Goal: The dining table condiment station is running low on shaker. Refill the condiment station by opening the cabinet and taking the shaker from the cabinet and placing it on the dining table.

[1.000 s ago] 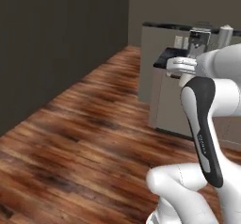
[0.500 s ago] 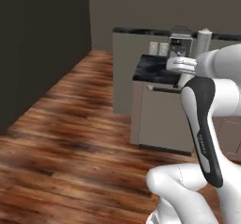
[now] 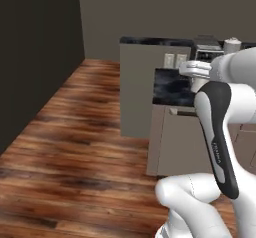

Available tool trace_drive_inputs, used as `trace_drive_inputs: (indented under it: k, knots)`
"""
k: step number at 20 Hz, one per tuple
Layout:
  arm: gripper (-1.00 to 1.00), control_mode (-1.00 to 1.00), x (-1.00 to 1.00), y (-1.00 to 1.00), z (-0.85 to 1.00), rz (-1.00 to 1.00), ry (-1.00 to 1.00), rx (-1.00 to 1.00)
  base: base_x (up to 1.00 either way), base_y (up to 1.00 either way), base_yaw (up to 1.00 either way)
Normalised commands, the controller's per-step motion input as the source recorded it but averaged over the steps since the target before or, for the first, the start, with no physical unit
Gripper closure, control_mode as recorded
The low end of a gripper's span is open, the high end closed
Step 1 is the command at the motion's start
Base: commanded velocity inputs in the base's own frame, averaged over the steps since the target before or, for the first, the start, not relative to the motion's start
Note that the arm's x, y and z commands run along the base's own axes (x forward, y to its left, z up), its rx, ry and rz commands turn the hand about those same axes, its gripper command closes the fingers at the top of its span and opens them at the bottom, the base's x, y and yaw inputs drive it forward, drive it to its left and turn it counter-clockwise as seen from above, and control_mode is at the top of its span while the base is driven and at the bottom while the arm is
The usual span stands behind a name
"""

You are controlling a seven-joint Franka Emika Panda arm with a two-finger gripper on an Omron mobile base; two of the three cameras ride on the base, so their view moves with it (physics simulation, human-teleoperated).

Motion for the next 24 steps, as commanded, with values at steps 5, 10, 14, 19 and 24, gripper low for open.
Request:
trace_drive_inputs:
  k: [5, 10, 14, 19, 24]
  knots:
    - [1.00, 1.00, 0.00, 0.00, 0.00, 0.00, 0.00, 0.00, 1.00, 0.65, -0.03]
    - [1.00, 1.00, 0.00, 0.00, 0.00, 0.00, 0.00, 0.00, 1.00, 0.48, 0.00]
    - [1.00, 1.00, 0.00, 0.00, 0.00, 0.00, 0.00, 0.00, 1.00, 0.34, -0.01]
    - [1.00, 1.00, 0.00, 0.00, 0.00, 0.00, 0.00, 0.00, 1.00, 0.21, -0.12]
    - [1.00, 1.00, 0.00, 0.00, 0.00, 0.00, 0.00, 0.00, 1.00, 0.40, -0.22]
